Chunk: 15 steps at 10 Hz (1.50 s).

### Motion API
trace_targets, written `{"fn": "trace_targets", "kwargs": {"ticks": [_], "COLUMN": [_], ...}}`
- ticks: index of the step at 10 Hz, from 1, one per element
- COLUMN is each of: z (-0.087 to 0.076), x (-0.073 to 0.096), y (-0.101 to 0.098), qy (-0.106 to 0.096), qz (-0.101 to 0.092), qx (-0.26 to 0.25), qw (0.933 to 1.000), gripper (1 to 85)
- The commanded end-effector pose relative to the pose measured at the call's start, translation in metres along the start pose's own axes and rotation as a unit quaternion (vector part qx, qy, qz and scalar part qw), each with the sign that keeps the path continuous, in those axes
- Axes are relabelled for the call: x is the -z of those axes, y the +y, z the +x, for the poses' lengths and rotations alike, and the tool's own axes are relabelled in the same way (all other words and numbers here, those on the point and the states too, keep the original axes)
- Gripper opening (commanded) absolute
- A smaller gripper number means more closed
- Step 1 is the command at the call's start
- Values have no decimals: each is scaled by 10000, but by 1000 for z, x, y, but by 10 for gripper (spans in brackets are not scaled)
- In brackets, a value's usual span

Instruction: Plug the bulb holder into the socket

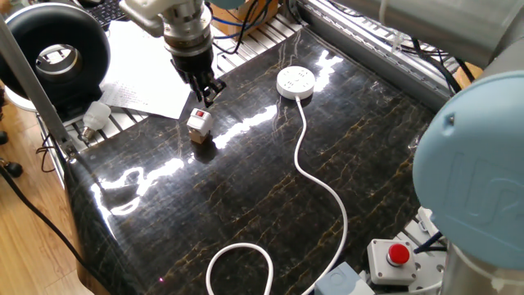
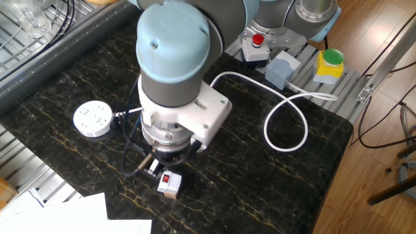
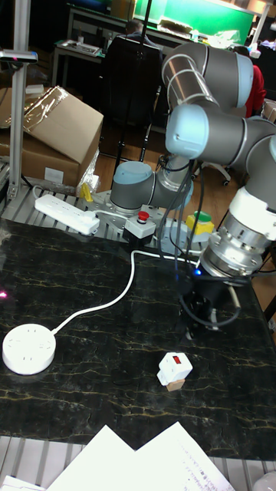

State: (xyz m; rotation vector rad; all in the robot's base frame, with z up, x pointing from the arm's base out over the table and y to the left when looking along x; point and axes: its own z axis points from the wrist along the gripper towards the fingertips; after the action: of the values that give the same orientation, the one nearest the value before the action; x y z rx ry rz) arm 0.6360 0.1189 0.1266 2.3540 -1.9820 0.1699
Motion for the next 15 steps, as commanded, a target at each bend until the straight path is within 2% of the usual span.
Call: {"fn": "trace_targets", "kwargs": {"ticks": [1, 2, 4, 7, 10, 15], "z": [-10, -15, -11, -9, -10, -9], "x": [1, -1, -7, -22, -37, -55], "y": [-22, -25, -29, -30, -22, -15], "qy": [45, 57, 236, 211, 174, 141], "qz": [-27, -46, -56, -7, -62, -39], "qx": [390, 437, 583, 804, 848, 968], "qw": [9992, 9990, 9980, 9965, 9962, 9952], "gripper": [517, 520, 533, 597, 600, 600]}}
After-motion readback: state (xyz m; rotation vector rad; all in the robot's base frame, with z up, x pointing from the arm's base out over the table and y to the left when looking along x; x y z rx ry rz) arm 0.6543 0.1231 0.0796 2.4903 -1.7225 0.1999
